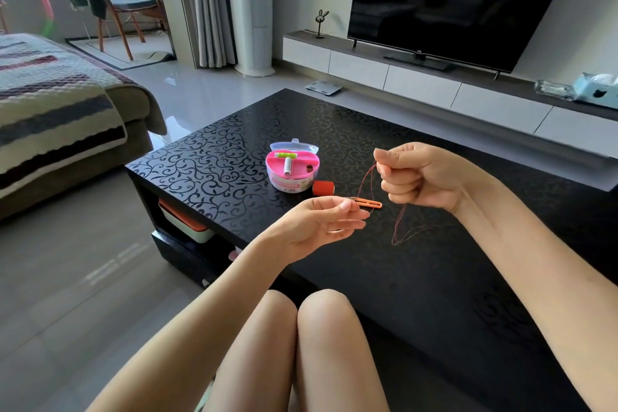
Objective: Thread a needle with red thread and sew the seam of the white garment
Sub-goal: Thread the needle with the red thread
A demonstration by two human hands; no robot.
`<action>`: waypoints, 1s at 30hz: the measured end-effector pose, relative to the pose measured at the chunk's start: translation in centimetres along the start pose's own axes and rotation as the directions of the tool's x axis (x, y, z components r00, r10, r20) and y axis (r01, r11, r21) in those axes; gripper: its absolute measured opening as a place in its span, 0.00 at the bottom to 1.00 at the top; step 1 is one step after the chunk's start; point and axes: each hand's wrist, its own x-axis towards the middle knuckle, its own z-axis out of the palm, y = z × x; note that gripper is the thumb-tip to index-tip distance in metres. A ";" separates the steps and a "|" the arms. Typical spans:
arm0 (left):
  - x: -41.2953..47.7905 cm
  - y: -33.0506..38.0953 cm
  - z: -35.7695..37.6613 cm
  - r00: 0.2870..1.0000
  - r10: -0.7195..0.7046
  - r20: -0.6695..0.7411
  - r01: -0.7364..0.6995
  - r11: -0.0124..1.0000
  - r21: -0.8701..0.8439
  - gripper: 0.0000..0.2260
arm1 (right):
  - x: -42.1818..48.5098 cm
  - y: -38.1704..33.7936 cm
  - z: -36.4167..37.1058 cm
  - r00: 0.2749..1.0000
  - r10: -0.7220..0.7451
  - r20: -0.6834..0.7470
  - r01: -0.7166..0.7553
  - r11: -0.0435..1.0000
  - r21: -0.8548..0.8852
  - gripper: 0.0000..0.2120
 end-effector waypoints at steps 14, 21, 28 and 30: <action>0.0 -0.3 -0.2 0.998 0.011 0.060 -0.005 0.996 -0.091 0.08 | 0.0 -0.4 -0.2 0.999 -0.013 -0.037 0.013 1.000 0.000 0.19; -1.1 0.3 -0.8 0.998 0.048 -0.029 -0.049 0.998 -0.037 0.07 | -1.8 1.1 -2.0 0.978 0.045 -0.204 -0.082 0.981 -0.175 0.16; -4.0 4.5 -1.7 0.983 0.150 -0.108 -0.080 0.872 0.483 0.10 | -3.3 5.4 -3.3 0.811 0.223 -0.541 -0.583 0.386 -0.715 0.21; -4.7 6.0 -1.3 0.987 0.149 -0.054 -0.078 0.754 0.653 0.09 | -2.3 5.6 -1.8 0.848 0.016 -0.530 -0.482 0.441 -0.757 0.25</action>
